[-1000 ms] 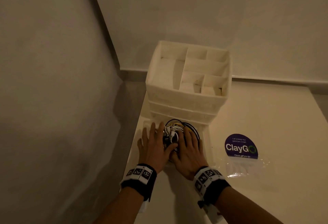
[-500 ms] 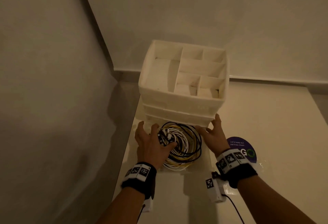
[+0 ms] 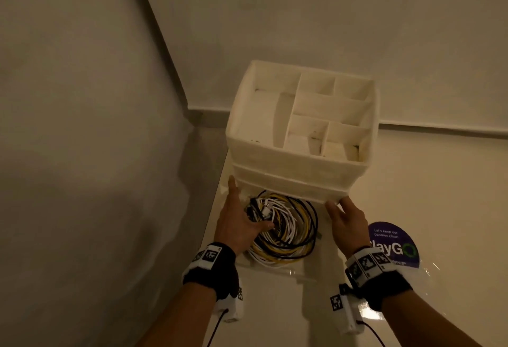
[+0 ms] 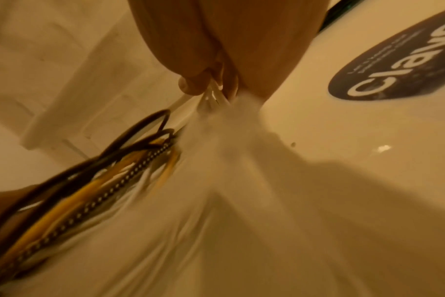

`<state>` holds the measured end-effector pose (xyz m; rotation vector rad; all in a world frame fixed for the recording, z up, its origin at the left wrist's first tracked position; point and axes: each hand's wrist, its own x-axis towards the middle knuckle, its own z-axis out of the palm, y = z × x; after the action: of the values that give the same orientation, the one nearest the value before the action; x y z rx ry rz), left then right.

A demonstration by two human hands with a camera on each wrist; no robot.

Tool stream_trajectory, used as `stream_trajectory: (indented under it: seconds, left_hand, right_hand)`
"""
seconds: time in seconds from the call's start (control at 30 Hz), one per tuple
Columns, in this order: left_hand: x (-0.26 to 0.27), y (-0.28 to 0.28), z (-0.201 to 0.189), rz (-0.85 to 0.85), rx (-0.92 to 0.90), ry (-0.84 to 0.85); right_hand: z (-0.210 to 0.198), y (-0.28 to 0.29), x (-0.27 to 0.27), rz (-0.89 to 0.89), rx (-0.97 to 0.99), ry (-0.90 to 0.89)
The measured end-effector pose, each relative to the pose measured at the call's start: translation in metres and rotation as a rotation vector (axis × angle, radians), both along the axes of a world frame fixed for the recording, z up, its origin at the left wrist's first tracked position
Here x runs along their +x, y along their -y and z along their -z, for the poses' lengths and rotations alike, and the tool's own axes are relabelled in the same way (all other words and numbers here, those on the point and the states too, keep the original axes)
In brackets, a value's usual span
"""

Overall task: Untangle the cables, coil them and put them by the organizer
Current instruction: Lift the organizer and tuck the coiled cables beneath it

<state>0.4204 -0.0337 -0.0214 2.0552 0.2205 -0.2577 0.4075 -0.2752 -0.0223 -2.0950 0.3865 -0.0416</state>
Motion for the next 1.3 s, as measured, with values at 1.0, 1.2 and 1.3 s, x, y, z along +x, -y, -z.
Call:
stream_trajectory:
  seconds: [1.0,1.2,1.3]
  left_hand:
    - [0.031,-0.024,0.007,0.108,-0.201,0.008]
    - [0.029,-0.023,0.008,0.082,-0.2,-0.014]
    - [0.034,-0.022,0.01,0.091,-0.202,-0.015]
  right_hand:
    - [-0.005,0.009,-0.006,0.028,0.463,-0.098]
    - [-0.004,0.009,-0.003,0.06,0.508,-0.107]
    - [-0.004,0.006,0.0,0.107,0.515,-0.079]
